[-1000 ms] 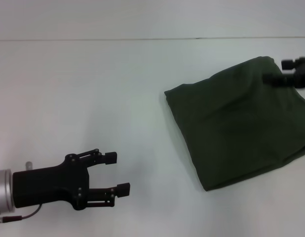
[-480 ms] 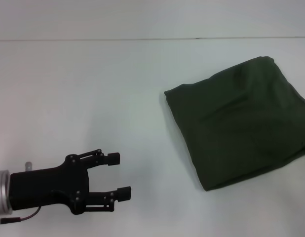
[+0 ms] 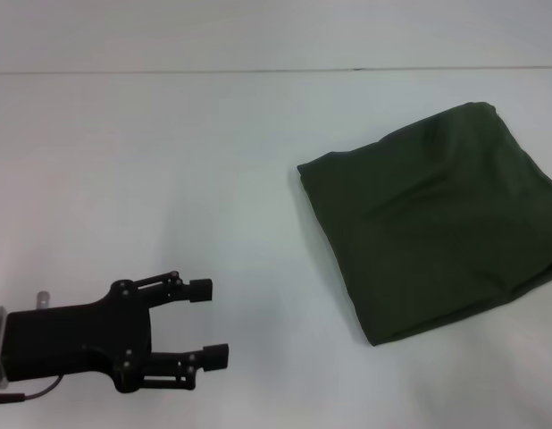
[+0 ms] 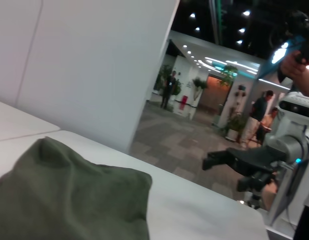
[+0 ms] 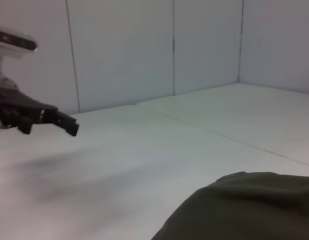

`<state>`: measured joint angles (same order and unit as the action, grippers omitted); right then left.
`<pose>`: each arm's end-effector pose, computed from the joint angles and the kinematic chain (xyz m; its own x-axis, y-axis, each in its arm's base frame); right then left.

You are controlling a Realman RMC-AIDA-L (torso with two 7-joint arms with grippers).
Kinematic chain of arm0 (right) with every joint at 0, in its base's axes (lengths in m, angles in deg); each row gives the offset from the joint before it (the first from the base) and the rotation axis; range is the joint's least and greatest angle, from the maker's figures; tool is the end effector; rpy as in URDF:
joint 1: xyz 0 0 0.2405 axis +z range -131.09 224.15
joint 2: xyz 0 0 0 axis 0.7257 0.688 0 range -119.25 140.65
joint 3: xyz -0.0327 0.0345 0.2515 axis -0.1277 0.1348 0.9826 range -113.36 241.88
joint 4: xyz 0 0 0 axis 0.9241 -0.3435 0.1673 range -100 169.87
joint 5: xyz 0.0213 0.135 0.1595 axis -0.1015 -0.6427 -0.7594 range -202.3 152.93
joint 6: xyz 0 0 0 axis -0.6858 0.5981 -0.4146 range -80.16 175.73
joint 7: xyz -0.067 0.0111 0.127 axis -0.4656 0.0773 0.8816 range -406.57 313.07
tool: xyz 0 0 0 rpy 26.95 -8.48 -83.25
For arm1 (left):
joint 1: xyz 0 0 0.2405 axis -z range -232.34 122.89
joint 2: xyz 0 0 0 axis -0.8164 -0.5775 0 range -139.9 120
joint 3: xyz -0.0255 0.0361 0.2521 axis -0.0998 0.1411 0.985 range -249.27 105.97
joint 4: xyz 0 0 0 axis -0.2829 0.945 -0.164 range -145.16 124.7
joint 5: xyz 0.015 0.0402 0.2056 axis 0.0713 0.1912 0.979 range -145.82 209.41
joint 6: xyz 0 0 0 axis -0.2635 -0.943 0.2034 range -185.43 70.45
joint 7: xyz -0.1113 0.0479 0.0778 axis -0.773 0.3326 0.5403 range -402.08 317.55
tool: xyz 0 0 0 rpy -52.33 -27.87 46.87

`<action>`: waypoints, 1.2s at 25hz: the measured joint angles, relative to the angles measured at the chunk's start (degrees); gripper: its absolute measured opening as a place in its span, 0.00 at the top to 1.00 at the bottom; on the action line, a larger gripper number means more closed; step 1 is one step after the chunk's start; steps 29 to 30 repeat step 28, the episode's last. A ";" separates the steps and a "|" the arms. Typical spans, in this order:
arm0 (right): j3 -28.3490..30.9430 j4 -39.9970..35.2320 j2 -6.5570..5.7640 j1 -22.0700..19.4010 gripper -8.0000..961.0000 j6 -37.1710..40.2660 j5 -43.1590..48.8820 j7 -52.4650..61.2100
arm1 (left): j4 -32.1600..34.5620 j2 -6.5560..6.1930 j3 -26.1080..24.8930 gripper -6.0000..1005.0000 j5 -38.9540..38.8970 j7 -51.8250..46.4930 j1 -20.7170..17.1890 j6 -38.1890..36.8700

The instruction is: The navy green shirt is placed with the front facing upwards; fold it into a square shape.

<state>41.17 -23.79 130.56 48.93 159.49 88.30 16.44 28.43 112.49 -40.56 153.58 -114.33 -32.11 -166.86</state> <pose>0.3494 0.1700 0.0936 0.8457 -0.1841 -0.5008 -0.4270 -0.7965 -0.4282 -0.2756 0.2475 -0.0061 0.7280 0.3565 0.5857 0.3910 -0.9175 0.0724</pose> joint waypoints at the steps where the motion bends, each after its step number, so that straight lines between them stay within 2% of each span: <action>1: 0.03 0.83 0.05 0.23 0.04 -0.17 0.56 -1.25 | -0.03 -0.05 -0.39 0.10 0.01 0.15 -0.10 0.20; 7: 0.65 7.97 -0.07 2.72 0.04 -1.60 1.54 -8.44 | -0.02 -0.27 -1.01 0.10 0.11 0.36 -0.65 2.80; 17: 0.63 11.49 0.00 5.36 0.04 -5.67 1.54 -11.77 | -0.01 -0.12 -2.16 0.10 0.12 1.73 -1.74 5.03; 30: 0.63 13.37 0.07 5.90 0.04 -6.42 1.51 -13.73 | 0.20 0.08 -2.06 0.10 0.12 3.24 -2.44 4.97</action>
